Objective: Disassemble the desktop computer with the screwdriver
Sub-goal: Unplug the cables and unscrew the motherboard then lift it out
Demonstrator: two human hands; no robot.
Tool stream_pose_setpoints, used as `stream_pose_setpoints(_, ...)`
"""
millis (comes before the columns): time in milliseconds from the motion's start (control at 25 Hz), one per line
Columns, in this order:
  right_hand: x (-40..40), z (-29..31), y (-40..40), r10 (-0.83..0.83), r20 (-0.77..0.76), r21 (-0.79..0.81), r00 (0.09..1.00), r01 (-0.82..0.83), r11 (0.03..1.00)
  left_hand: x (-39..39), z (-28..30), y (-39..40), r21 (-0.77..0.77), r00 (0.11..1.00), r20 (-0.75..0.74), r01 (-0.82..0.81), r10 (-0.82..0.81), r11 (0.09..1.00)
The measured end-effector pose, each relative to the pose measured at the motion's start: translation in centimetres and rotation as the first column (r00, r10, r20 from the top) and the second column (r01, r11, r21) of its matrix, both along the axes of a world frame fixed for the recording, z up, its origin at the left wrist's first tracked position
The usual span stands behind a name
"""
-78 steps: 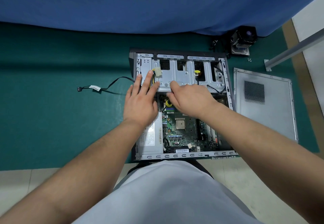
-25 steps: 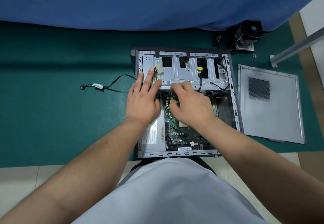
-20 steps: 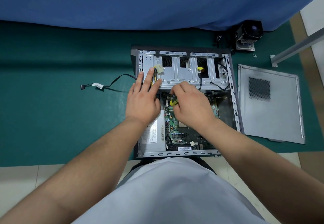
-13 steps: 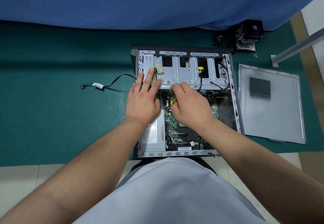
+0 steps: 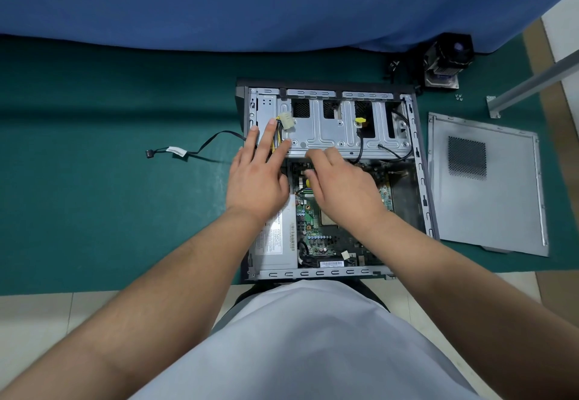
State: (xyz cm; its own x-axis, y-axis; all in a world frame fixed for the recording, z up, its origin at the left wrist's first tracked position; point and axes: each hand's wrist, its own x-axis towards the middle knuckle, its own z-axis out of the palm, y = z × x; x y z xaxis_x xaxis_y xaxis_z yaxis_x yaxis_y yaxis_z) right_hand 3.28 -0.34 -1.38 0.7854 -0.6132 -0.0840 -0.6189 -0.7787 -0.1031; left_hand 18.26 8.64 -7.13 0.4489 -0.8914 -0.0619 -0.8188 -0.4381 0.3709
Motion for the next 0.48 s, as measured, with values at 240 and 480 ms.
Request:
stream_pose_setpoints(240, 0.05, 0.04, -0.19, -0.044, 0.011, 0.035, 0.999, 0.044, 0.998, 0.03, 0.00, 0.03, -0.001, 1.000, -0.002, 0.001, -0.001, 1.000)
stream_pose_setpoints(480, 0.00, 0.09, 0.18, -0.031, 0.015, 0.003, 0.999, 0.031, 1.000, -0.01, 0.02, 0.00, 0.004, 1.000, -0.008, 0.001, -0.001, 1.000)
